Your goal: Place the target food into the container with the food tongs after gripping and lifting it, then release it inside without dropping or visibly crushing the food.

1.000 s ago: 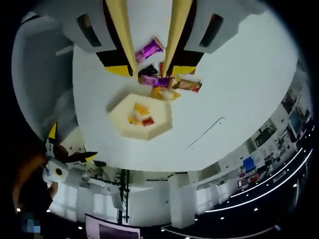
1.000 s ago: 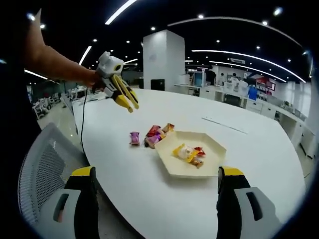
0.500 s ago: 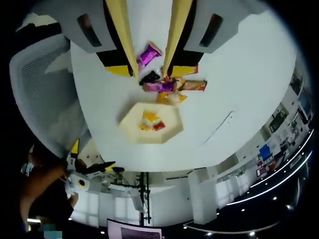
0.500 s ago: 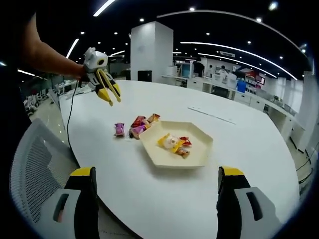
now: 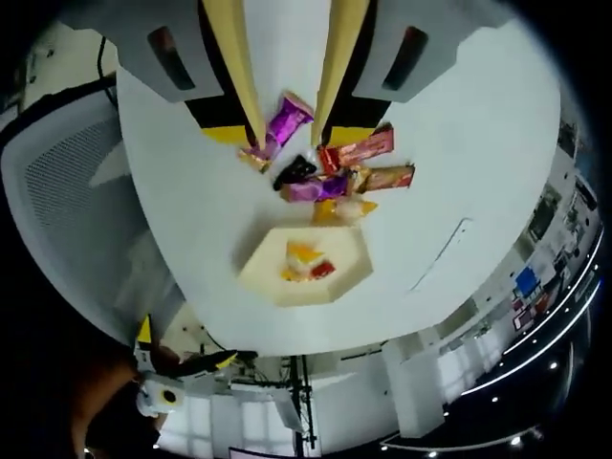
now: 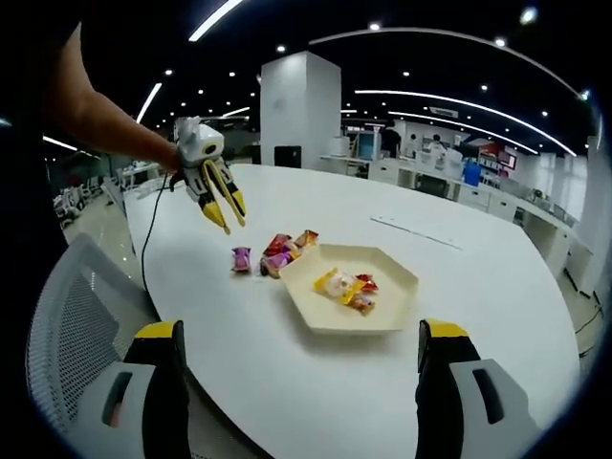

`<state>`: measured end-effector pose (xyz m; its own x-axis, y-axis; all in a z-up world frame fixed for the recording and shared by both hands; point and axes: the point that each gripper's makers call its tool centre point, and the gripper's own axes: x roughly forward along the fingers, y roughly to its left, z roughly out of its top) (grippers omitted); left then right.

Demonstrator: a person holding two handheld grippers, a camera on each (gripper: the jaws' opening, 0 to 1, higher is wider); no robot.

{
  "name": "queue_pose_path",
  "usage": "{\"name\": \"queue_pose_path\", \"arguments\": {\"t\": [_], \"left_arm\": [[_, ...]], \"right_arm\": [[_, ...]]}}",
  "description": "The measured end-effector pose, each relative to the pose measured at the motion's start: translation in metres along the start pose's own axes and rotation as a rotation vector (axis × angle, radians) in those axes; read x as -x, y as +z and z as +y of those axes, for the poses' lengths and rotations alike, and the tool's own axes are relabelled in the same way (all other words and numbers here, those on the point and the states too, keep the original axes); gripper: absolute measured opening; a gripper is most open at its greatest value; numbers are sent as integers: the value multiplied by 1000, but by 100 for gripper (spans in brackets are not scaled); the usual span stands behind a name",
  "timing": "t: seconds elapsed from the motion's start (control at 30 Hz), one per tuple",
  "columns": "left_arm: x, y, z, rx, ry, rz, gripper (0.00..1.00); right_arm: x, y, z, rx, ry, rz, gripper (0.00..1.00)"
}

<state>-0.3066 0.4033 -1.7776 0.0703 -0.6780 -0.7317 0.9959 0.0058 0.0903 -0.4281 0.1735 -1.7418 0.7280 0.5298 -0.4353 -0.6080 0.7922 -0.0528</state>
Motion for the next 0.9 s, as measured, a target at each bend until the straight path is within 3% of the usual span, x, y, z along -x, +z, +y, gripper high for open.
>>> {"name": "queue_pose_path", "arguments": {"t": [0.17, 0.27, 0.3, 0.33, 0.47, 0.57, 0.7, 0.8, 0.9], "left_arm": [[-19, -8, 0, -18, -37, 32, 23], [-31, -19, -11, -96, -111, 76, 23], [-33, -26, -6, -143, -89, 114, 23], [-37, -29, -6, -130, -94, 119, 23], [-40, -22, -1, -109, -91, 97, 23], [-44, -19, -2, -127, -97, 110, 23], [-44, -17, -7, -95, -83, 125, 23], [-39, -14, -18, 20, -66, 119, 23], [-30, -9, -26, -61, -71, 93, 23]], "right_arm": [[1, 0, -2, -7, -13, 0, 99], [1, 2, -3, -4, -12, -13, 99], [2, 2, -3, 3, -15, -15, 99], [2, 3, -3, 4, -13, -20, 99], [2, 3, -3, 6, -12, -21, 99], [2, 3, -3, 7, -13, -21, 99], [1, -1, -4, 13, -19, -3, 99], [1, -2, -4, 20, -24, 6, 99], [2, 2, -5, 19, -30, -10, 99]]}}
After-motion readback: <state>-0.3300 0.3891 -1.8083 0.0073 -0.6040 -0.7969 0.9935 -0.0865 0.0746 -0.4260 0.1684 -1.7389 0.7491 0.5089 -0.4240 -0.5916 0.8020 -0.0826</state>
